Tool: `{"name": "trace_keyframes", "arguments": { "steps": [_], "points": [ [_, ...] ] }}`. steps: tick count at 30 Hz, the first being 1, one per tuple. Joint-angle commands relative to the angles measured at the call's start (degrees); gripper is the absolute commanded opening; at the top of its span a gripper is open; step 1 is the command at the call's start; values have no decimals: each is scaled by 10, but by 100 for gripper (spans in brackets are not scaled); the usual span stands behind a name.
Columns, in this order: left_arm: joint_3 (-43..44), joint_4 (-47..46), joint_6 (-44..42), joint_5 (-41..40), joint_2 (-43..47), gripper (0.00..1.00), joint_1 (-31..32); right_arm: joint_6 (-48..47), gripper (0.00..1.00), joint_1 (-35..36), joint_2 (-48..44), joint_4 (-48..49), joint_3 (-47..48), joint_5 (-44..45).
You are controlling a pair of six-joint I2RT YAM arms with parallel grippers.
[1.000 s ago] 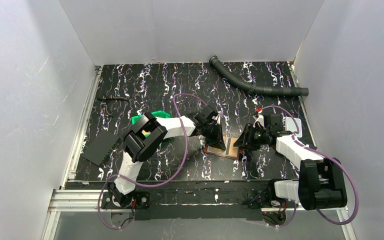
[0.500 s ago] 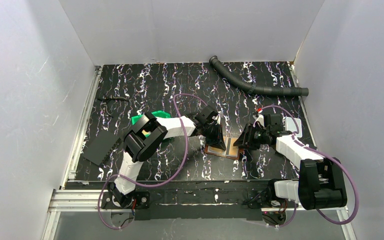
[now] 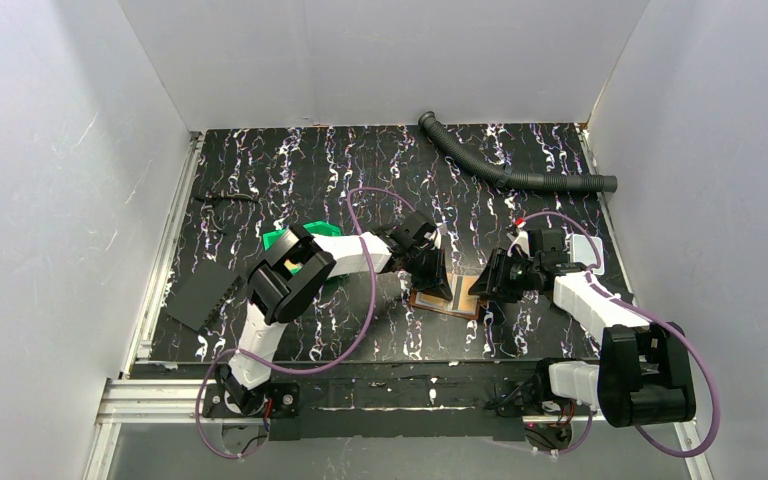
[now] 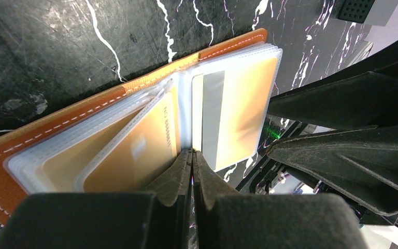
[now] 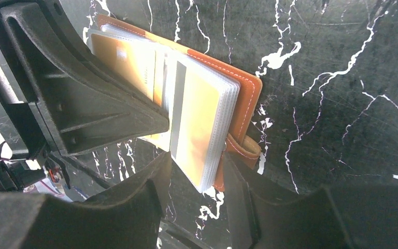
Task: Put the credit cards into the card holder
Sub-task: Insert the credit card into the card holder.
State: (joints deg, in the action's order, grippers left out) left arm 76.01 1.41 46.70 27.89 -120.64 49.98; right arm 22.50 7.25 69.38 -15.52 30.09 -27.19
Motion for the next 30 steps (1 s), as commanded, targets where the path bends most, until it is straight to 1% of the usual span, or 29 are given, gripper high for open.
{"name": "trace_keyframes", "arguments": {
  "steps": [1, 8, 23, 30],
  "points": [
    [-3, 11, -6, -6, -11, 0, 0, 0, 49, 0, -1, 10, 6, -13],
    [-1, 10, -4, -3, -14, 0, 1, 8, 46, 0, 4, 24, 1, -23],
    [-3, 5, -2, -1, -13, 0, 0, 21, 44, 0, 14, 49, -11, -38],
    [-3, 7, -4, -1, -9, 0, 0, 33, 43, 0, -3, 46, -8, -46]
  ]
}}
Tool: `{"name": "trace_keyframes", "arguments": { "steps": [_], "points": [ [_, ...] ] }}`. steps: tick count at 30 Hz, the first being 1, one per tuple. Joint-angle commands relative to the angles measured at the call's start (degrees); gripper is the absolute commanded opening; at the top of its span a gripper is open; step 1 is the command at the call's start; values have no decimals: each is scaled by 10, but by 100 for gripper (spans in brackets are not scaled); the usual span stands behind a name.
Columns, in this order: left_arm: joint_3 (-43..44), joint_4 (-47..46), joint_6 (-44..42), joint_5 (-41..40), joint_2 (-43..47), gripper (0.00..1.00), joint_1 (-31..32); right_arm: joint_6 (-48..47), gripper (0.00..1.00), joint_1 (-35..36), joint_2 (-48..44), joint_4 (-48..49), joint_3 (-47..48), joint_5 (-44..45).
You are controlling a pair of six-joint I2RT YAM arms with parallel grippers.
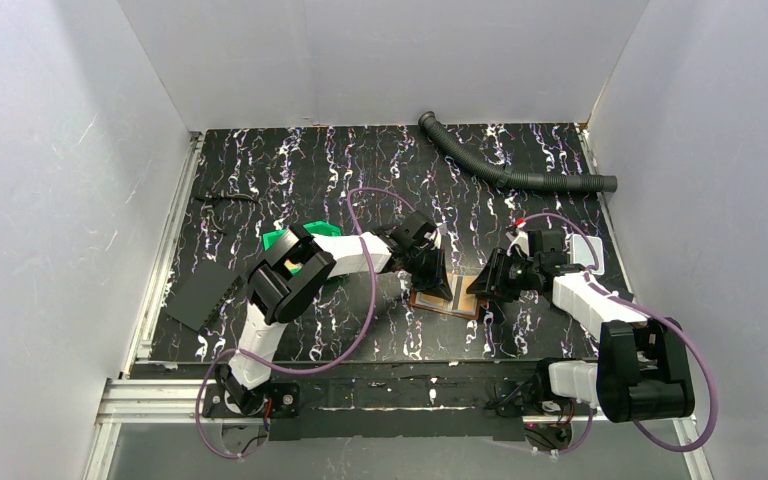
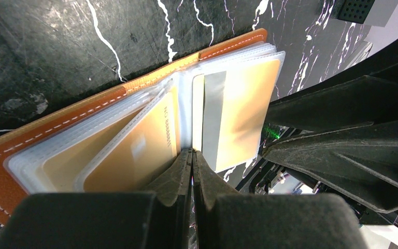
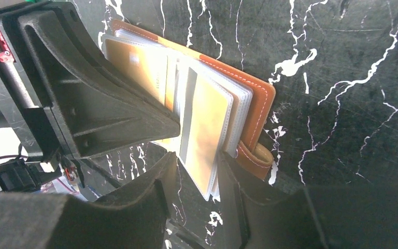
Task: Put the credit cards into the card holder
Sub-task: Insert the credit card into the card holder.
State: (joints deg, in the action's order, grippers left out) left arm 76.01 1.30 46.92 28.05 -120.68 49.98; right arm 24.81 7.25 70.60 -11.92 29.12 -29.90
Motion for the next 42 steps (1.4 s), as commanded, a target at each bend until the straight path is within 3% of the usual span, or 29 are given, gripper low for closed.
{"name": "trace_keyframes", "arguments": {
  "steps": [1, 12, 18, 24, 26, 30, 35, 42],
  "points": [
    [-3, 8, -6, -2, -8, 0, 0, 11, 43, 0, -19, 8, 3, -20],
    [-6, 5, -5, -2, 0, 0, 0, 66, 37, 0, -19, 62, -24, -44],
    [-6, 5, -5, 0, 3, 0, 0, 122, 29, 0, -24, 132, -58, -53],
    [-4, 14, -3, 0, 20, 0, 0, 70, 7, 0, -28, 69, -37, -4],
    [1, 21, -3, 2, 30, 9, 0, 53, 1, 0, -21, 58, -31, 7],
    [6, 29, -3, 7, 54, 27, -4, 43, 1, 0, -5, 56, -28, 7],
    [-10, 23, 3, 26, 97, 34, -16, 25, 1, 1, -6, 33, -11, 15],
    [-59, 17, 12, 38, 197, 39, -33, 12, 24, 16, -4, 14, 25, 1]
  ]
}}
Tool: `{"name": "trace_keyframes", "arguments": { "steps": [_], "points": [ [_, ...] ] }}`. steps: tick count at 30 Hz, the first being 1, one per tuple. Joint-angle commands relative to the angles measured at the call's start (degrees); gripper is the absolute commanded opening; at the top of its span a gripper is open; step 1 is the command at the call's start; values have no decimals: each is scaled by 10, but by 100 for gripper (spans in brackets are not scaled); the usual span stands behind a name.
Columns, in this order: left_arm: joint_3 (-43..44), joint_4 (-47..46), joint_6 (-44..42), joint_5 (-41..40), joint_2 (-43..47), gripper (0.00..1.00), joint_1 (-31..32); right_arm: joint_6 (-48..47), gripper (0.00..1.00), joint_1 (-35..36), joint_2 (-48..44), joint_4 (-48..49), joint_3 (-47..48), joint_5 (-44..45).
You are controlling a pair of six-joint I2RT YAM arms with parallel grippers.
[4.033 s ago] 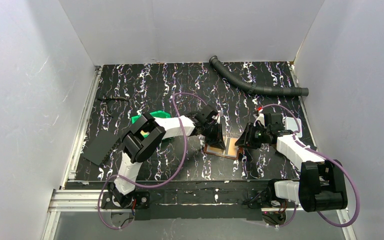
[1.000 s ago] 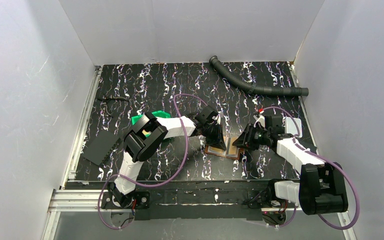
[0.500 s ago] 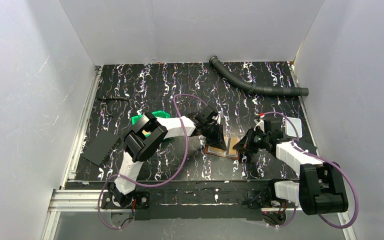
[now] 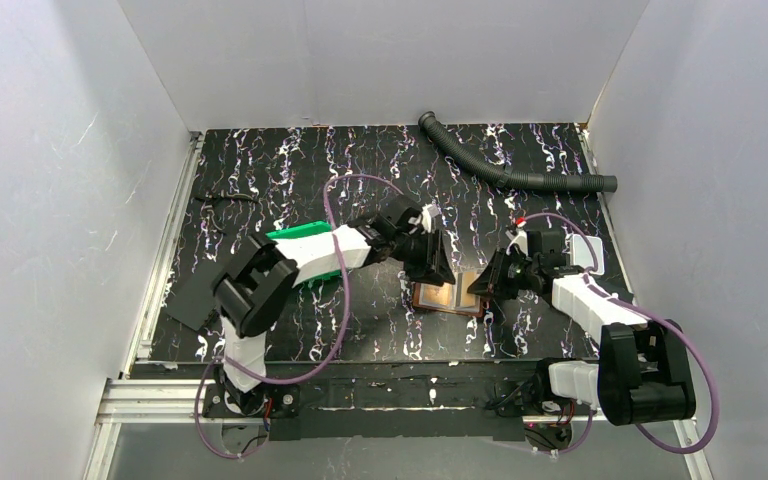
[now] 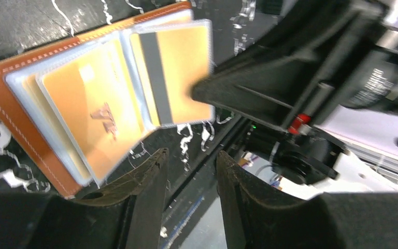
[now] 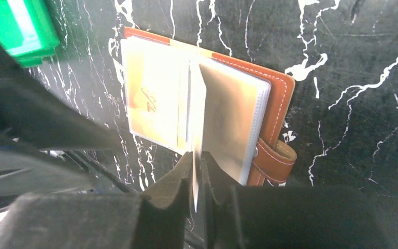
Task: Put the credit cards into the card holder
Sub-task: Insert the credit card into the card holder, then pick up the credit card from the storage box.
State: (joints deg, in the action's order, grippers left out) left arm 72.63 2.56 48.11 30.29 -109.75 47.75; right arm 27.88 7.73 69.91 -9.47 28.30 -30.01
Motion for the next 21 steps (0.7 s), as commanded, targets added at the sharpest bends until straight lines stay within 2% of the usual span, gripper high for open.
{"name": "trace_keyframes", "arguments": {
  "steps": [1, 7, 12, 15, 17, 19, 21],
  "points": [
    [-34, 8, -1, 14, 106, 39, -16, -16, 27, 16, 6, -8, 38, -1],
    [-82, 68, -30, -11, 220, 44, -48, 8, 41, 86, 41, 12, 77, 19],
    [-99, 170, -84, -66, 319, 52, -81, 38, 47, 147, 64, 37, 113, 43],
    [-99, 245, -123, -103, 370, 58, -104, 39, 54, 153, 76, 51, 128, 24],
    [-102, 298, -150, -126, 407, 63, -132, 42, 57, 149, 91, 75, 136, -10],
    [-111, 327, -164, -135, 443, 67, -168, 41, 58, 148, 102, 68, 159, -7],
    [-122, 352, -173, -150, 475, 71, -214, 84, 58, 166, 117, 146, 174, -13]
  ]
}}
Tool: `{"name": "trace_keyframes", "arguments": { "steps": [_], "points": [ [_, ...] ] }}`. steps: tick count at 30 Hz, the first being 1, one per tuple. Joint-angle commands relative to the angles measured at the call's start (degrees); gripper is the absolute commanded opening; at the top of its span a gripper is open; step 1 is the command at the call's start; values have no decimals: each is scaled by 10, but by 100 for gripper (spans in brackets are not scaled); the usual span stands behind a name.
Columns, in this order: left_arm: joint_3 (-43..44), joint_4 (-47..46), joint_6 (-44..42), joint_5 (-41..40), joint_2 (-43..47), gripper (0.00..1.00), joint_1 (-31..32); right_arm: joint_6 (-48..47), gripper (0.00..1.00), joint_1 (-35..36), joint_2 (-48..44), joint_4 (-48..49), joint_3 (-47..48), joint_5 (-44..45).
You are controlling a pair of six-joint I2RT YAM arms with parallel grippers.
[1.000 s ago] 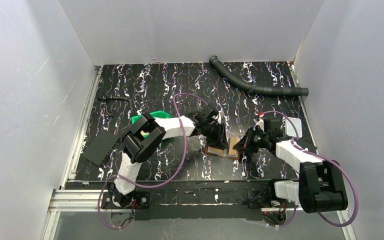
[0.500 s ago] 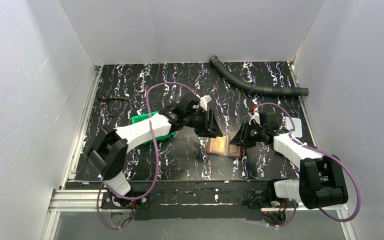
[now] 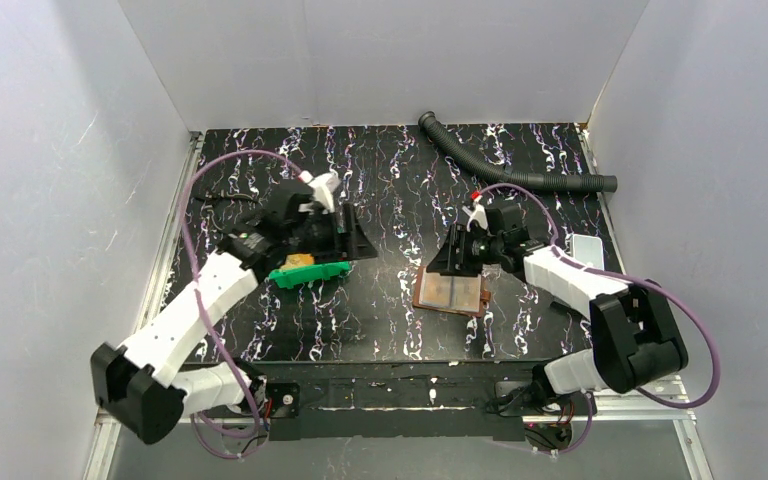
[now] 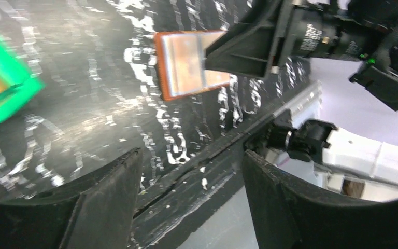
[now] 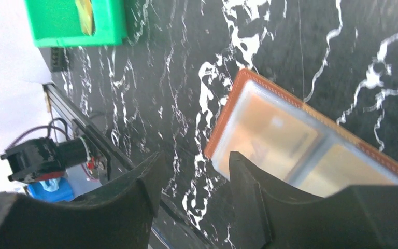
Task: Put the credit cards into the card holder
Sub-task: Pick up the credit card from the storage box.
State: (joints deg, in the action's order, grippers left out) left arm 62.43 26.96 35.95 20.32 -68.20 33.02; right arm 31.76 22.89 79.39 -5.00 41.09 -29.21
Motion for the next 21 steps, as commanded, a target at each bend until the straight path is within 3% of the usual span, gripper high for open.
{"name": "trace_keyframes", "arguments": {
  "steps": [1, 6, 9, 12, 15, 21],
  "points": [
    [-26, 119, -56, -61, 75, 73, -90, 62, 58, 35, 36, 131, 64, -15],
    [-22, 169, -78, -122, 116, 81, -170, 129, 63, 149, 130, 243, 177, 31],
    [-24, 191, -93, -180, 117, 88, -211, 197, 66, 192, 205, 336, 232, 37],
    [-39, 186, -95, -181, 97, 91, -278, 256, 65, 220, 302, 397, 294, 31],
    [-55, 162, -84, -172, 76, 94, -312, 261, 62, 242, 377, 384, 360, 24],
    [-102, 107, -70, -184, 62, 97, -314, 178, 64, 276, 443, 317, 440, 73]
  ]
}}
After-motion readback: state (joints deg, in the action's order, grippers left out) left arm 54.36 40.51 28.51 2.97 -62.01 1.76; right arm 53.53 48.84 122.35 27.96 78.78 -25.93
